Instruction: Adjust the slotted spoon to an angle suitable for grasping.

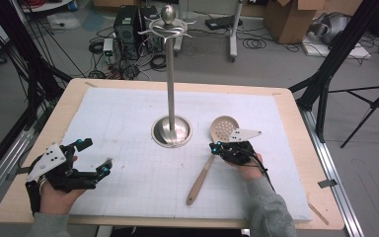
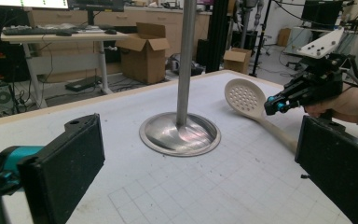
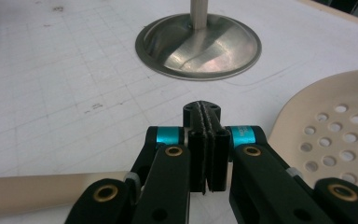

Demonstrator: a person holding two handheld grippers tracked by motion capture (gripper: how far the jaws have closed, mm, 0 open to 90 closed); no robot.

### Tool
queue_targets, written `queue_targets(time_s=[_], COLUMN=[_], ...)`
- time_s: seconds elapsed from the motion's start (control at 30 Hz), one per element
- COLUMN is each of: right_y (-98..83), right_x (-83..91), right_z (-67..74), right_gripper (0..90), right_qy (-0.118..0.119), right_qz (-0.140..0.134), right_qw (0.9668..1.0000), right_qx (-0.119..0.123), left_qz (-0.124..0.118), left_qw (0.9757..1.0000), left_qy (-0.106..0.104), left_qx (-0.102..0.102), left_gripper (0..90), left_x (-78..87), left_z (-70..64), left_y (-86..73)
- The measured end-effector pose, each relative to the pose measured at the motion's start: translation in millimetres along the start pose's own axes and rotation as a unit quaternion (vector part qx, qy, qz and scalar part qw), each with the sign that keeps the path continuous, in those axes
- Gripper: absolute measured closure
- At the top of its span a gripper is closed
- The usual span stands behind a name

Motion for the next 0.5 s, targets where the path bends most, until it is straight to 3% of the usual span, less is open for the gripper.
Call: queue_targets(time_s=[0.3, 0.5], right_y=[-8.5, -10.1], right_x=[-12.1, -16.2], right_z=[-4.3, -7.7], right_gripper=[89.7, 89.6], right_qy=[-0.003, -0.006], right_qz=[0.032, 0.040], right_qw=[0.9995, 0.9992], right_qx=[0.000, -0.004], left_qz=[0.003, 0.005], left_qw=[1.0000, 1.0000], left_qy=[-0.001, -0.002], left_qx=[0.001, 0.002], left_gripper=[1.8, 1.7], left_x=[-1.4, -1.8], left_z=[0.0, 0.1], left_y=[-1.7, -2.8])
Point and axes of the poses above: each handheld gripper's, and its own axes: x roughly backward along the jaws, y roughly out of its top, z roughly to its left, the point moved 10 cm from there along -x, roughly forward along the jaws, and after that the axes turned 6 degrees about x, right-handed, at the moved point
